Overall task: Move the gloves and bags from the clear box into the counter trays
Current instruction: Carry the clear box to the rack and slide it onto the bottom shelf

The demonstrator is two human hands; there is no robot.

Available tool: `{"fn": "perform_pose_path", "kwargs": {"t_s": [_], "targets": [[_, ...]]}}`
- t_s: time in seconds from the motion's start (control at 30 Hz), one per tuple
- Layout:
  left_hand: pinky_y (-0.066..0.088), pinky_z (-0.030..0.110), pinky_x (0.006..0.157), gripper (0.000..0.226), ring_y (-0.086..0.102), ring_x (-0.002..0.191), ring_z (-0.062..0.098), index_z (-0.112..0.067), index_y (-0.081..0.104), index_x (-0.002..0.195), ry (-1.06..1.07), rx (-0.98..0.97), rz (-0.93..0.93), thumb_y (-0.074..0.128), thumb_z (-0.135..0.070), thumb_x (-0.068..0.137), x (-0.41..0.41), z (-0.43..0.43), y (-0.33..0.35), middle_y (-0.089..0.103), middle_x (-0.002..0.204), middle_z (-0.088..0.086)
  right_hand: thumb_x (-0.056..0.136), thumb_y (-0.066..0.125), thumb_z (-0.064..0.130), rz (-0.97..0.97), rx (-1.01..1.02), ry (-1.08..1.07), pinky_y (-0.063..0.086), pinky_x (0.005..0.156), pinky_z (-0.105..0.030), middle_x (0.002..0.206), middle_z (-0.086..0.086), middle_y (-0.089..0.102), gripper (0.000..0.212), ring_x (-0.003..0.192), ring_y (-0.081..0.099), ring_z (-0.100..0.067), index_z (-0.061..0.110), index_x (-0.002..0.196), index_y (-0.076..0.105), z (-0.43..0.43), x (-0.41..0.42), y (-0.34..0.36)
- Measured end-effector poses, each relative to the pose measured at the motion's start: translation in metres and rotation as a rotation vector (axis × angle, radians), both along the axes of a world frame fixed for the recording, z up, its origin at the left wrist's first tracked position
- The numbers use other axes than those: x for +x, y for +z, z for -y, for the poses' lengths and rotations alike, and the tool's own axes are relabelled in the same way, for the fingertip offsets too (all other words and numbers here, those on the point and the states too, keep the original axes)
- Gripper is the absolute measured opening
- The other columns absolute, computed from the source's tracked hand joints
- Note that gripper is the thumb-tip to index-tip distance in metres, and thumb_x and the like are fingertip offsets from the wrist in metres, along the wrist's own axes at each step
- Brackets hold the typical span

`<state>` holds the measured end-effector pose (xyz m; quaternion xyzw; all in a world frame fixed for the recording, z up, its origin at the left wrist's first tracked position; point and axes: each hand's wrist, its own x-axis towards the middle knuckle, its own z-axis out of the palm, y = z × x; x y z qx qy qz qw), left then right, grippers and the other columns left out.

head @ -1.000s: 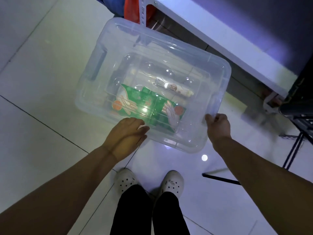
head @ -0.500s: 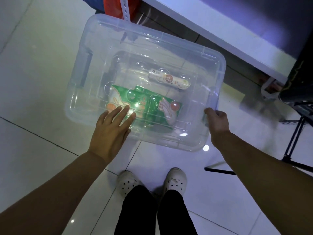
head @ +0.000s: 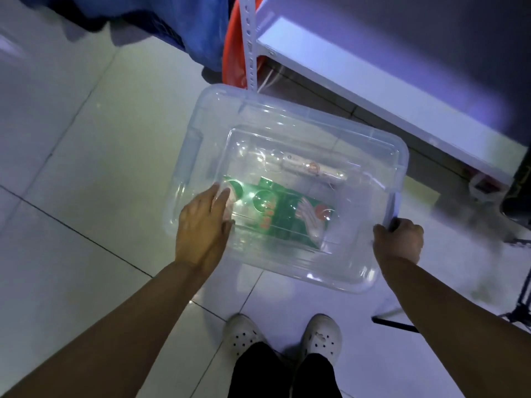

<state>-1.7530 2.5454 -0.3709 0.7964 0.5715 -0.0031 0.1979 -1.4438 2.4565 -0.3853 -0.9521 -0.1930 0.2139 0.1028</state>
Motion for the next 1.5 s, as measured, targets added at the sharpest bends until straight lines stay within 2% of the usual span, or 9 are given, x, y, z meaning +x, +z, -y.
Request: {"fn": "perform_pose_path", "kwargs": {"t_s": [0.17,0.3,0.53,0.63,0.73,1.03,1.2,1.37,1.5], "targets": [[0.022,0.043,0.114,0.078,0.026,0.139,0.034,-0.003,0.024,0.143,0.564,-0.215,0.114,0.064,-0.031,0.083,-0.022,-0.086,-0.013,0.026,0.152,0.019,0.083,0.051,0.003,0.057,-0.009,-0.028,0.037,0.096,-0.051,0.125,-0.031,0.045,0.037,0.117,0.040,-0.045,-0.005,0.119,0.048,-0.023,-0.009,0.002],[0.039,0.036,0.099,0.090,0.044,0.126,0.032,0.000,0.020,0.143,0.793,-0.507,0.362,0.072,-0.033,0.077,-0.027,-0.115,-0.027,0.037,0.145,0.018,0.087,0.048,0.005,0.033,0.008,-0.122,0.035,0.097,-0.053,0.131,-0.029,0.042,0.038,0.120,0.037,-0.045,-0.002,0.124,0.043,-0.025,-0.011,-0.007],[0.043,0.044,0.091,0.064,0.048,0.105,0.042,-0.004,0.059,0.112,0.510,-0.174,-0.030,0.078,-0.044,0.066,-0.034,-0.118,-0.023,0.050,0.106,0.028,0.088,0.048,0.005,0.029,0.043,-0.034,0.034,0.091,-0.050,0.126,-0.032,0.045,0.036,0.112,0.040,-0.047,-0.004,0.123,0.043,-0.013,-0.008,-0.012],[0.038,0.041,0.098,0.058,0.044,0.113,0.038,-0.008,0.050,0.126,0.566,-0.214,0.133,0.072,-0.032,0.078,-0.031,-0.108,-0.024,0.044,0.121,0.025,0.089,0.048,0.007,-0.050,0.059,-0.065,0.036,0.092,-0.050,0.124,-0.029,0.048,0.034,0.111,0.043,-0.045,-0.002,0.121,0.044,-0.013,-0.005,-0.010],[0.040,0.036,0.076,0.041,0.051,0.089,0.029,-0.013,0.049,0.122,0.671,-0.273,0.381,0.064,-0.022,0.085,-0.029,-0.099,-0.029,0.052,0.106,0.011,0.089,0.045,0.010,-0.188,0.120,-0.096,0.042,0.080,-0.045,0.112,-0.026,0.055,0.019,0.096,0.054,-0.041,0.005,0.108,0.042,-0.010,-0.001,-0.010],[0.040,0.025,0.055,0.041,0.046,0.058,0.020,-0.011,0.048,0.117,0.931,-0.237,0.480,0.066,-0.011,0.081,-0.002,-0.084,-0.017,0.048,0.093,0.008,0.088,0.055,0.012,-0.271,0.078,0.020,0.041,0.068,-0.037,0.083,-0.010,0.051,0.012,0.076,0.049,-0.030,0.007,0.091,0.045,0.005,0.035,0.018],[0.044,0.035,0.070,0.038,0.047,0.059,0.016,-0.020,0.048,0.114,0.949,-0.219,0.485,0.064,-0.011,0.080,0.020,-0.058,0.050,0.049,0.094,0.005,0.086,0.059,0.008,-0.366,0.055,-0.048,0.041,0.064,-0.033,0.075,-0.008,0.052,0.011,0.071,0.050,-0.029,0.004,0.089,0.049,0.038,0.060,0.074],[0.042,0.027,0.057,0.035,0.051,0.061,0.011,-0.017,0.049,0.112,0.826,-0.143,0.531,0.061,-0.010,0.080,0.040,-0.048,0.148,0.052,0.083,-0.001,0.082,0.064,0.006,-0.434,0.143,-0.162,0.043,0.056,-0.028,0.073,-0.014,0.054,0.015,0.062,0.050,-0.028,0.005,0.075,0.051,0.061,0.071,0.158],[0.049,0.042,0.069,0.033,0.057,0.073,0.027,-0.021,0.048,0.108,0.727,-0.130,0.516,0.060,-0.013,0.078,0.050,-0.063,0.219,0.057,0.097,0.009,0.082,0.067,0.009,-0.561,0.234,-0.285,0.048,0.058,-0.033,0.080,-0.023,0.058,0.018,0.067,0.052,-0.030,0.001,0.076,0.053,0.071,0.079,0.219]]}}
